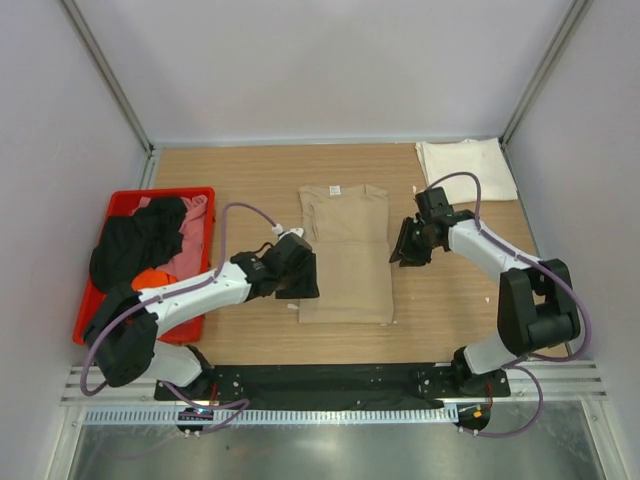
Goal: Fold and stack the t-shirts
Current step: Fold the tshirt
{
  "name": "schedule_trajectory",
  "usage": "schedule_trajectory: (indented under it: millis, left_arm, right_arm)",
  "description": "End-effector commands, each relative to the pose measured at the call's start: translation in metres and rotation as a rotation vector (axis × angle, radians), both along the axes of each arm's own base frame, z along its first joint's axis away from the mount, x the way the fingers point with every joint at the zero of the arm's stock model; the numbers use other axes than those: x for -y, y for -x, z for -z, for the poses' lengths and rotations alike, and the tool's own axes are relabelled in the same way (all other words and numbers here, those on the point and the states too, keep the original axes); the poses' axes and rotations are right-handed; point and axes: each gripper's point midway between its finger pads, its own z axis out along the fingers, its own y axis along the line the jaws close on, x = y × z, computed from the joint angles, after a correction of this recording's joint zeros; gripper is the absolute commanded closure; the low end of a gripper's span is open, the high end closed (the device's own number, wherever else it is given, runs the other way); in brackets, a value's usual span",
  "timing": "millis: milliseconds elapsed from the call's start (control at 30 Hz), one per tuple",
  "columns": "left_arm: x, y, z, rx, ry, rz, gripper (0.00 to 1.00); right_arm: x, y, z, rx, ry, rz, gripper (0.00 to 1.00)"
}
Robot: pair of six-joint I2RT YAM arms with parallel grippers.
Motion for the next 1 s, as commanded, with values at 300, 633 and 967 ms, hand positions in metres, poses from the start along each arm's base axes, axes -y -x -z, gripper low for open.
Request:
schedule_trajectory:
  millis: [300,633,967]
  left_arm:
    - [-0.027,0.025,0.026,-0.116,0.070,0.007,0.44]
    - [-0.045,0.042,0.042,-0.141,0.064,-0.042,0.44]
    - [-0.026,0.046,0.047,-0.168,0.199,-0.060,0.47]
  right_arm:
    - [-0.020,-0.077,0.015,0.053,0.019,-0.102,0.75]
    - [-0.012,-0.090,0.001,0.063,0.079,-0.095,0.74]
    - [0.010,0.040,-0.001,-0.134,0.090,0.099,0.51]
